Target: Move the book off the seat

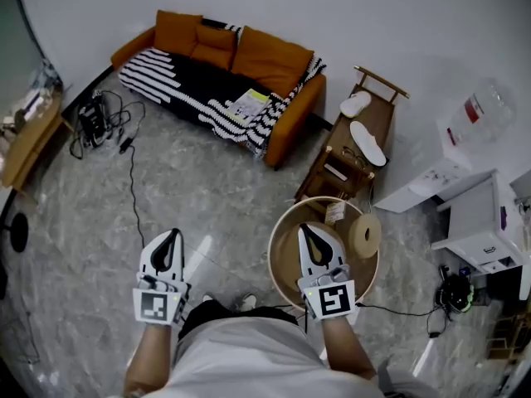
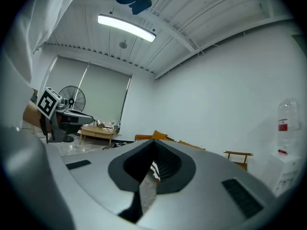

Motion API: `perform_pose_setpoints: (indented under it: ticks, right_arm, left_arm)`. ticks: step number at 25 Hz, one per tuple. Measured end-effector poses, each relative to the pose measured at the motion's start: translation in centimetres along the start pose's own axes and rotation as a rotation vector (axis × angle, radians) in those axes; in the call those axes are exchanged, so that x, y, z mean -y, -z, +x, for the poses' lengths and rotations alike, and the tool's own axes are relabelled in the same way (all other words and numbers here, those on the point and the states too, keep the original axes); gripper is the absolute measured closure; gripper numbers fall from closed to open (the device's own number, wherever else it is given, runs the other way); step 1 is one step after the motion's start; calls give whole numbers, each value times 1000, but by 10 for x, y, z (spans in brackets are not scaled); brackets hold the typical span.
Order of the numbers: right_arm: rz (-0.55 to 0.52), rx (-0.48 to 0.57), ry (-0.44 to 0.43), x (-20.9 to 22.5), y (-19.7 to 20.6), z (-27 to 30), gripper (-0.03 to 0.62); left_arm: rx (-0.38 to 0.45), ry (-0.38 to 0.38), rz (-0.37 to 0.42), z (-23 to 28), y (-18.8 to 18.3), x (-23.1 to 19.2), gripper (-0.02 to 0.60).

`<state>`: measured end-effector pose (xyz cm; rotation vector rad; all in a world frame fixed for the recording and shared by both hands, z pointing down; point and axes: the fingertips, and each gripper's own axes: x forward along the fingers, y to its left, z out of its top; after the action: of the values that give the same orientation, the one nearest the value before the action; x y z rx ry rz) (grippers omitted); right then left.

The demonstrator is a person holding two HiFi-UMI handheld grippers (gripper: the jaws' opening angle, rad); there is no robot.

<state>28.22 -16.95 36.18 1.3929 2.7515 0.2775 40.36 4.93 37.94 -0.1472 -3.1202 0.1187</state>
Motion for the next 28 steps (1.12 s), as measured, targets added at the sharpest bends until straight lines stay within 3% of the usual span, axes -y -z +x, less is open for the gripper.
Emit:
perform_pose_setpoints:
  ticks: [9, 16, 23, 28]
  right_arm:
    - [-5, -31, -56, -1, 13, 28, 574]
    - [-14, -91, -16, 15, 32, 72, 574]
    - [-25, -166, 22, 41, 33, 190, 572]
    - [-53, -181, -31, 33, 3, 310, 573]
  left_arm:
    - [-23, -15, -26, 16, 10, -11, 565]
    - [-39, 57, -79, 75, 38, -29, 565]
    - [-7, 140, -123, 206, 49, -92, 565]
    - [-7, 167, -156, 292, 41, -173, 565]
